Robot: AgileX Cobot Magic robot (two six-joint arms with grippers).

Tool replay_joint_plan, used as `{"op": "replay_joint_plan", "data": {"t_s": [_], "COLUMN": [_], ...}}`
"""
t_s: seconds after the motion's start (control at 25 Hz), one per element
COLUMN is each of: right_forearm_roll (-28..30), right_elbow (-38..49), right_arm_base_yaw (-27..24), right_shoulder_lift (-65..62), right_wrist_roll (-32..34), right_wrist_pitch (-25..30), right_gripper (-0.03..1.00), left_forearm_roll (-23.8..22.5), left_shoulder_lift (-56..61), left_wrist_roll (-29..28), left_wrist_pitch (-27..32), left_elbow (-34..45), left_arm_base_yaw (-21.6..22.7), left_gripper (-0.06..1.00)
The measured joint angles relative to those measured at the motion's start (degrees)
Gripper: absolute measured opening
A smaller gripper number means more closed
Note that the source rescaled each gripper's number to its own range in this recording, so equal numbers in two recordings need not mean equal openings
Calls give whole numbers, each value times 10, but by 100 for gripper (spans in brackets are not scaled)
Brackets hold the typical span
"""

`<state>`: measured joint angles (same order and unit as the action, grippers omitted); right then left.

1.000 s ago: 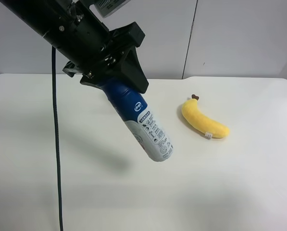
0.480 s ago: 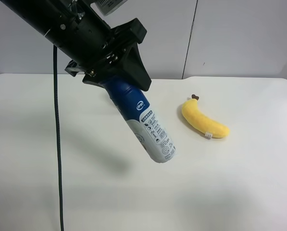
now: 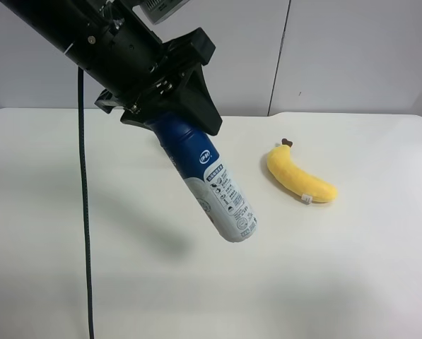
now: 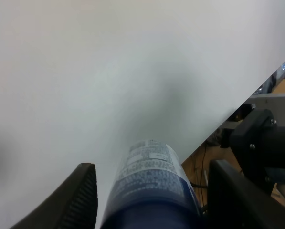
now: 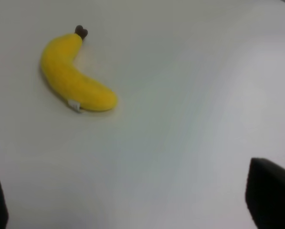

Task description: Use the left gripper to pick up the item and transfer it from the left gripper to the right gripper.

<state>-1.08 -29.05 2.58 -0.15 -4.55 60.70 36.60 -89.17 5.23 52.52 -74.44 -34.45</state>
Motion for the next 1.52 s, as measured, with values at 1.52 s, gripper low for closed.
{"op": "replay_joint_plan", "data": {"t_s": [1.52], "right_forearm_roll": [-176], "right_elbow": [-59], "right_arm_base_yaw": [252], "right_shoulder_lift": [389], "right_wrist_roll": [-222], "right_wrist_pitch": [-184], "right_gripper": [100], "left_forearm_roll": [1], "left_shoulder_lift": [0], "left_wrist_roll": [1], "left_wrist_pitch": [5], "left_elbow": [0], "left_arm_base_yaw": [0], "left_gripper": [0]}}
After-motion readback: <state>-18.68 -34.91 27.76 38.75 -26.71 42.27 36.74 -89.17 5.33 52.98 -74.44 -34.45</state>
